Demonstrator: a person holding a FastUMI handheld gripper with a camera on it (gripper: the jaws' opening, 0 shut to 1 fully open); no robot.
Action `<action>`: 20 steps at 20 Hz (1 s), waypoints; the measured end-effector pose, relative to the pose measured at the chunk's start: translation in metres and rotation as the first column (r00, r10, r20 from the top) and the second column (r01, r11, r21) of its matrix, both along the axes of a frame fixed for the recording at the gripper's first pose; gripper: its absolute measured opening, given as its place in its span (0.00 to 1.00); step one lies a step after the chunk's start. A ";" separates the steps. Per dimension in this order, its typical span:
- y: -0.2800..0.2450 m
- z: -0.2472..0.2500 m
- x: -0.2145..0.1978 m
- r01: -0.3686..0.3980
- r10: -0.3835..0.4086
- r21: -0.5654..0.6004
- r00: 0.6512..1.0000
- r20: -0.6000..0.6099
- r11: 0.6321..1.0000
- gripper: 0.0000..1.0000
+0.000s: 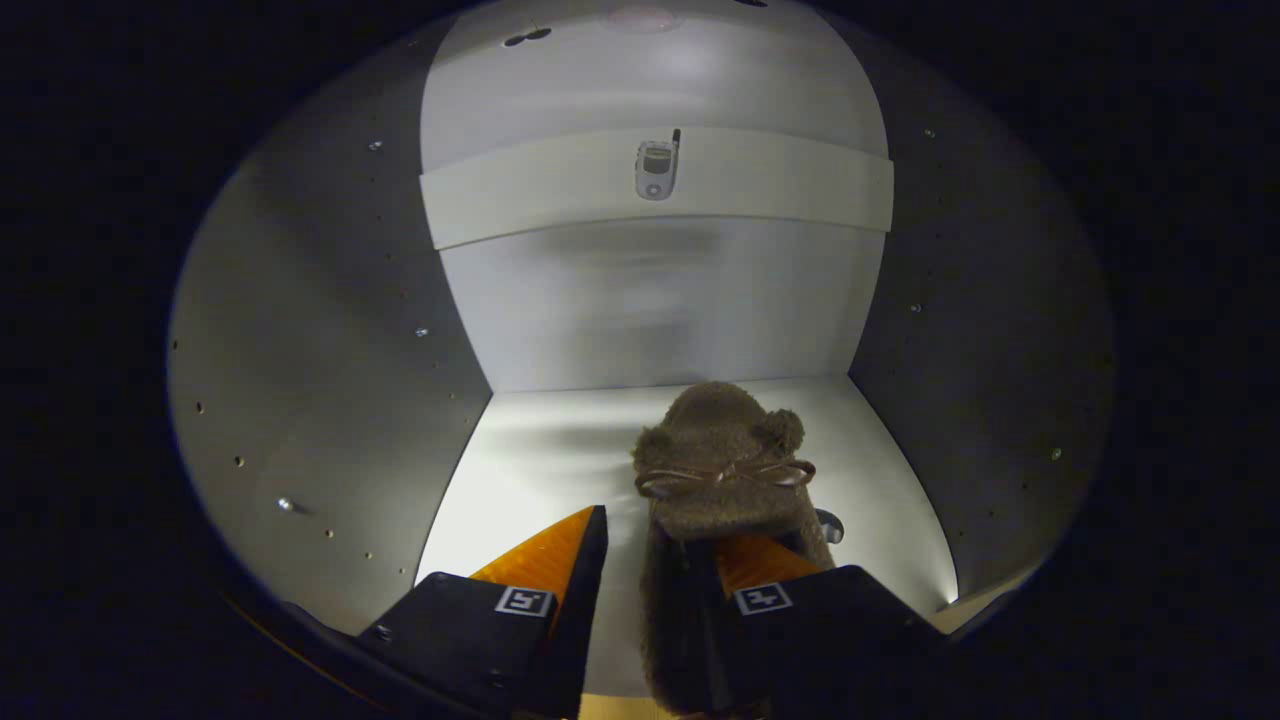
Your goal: Open the shoe cabinet door, grab the shoes and put them into the shoe cabinet, then close the shoe cabinet door.
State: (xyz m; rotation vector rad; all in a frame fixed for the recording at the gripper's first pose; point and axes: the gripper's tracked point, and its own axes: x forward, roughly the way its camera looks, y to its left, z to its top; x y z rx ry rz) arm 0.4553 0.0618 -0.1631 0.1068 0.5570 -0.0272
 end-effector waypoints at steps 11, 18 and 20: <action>0.014 0.106 -0.118 -0.079 0.066 0.037 0.959 0.277 0.996 0.98; -0.007 0.175 -0.255 0.013 0.027 -0.074 0.856 0.516 0.997 0.98; -0.010 0.180 -0.291 0.025 0.032 -0.099 0.845 0.534 0.995 0.98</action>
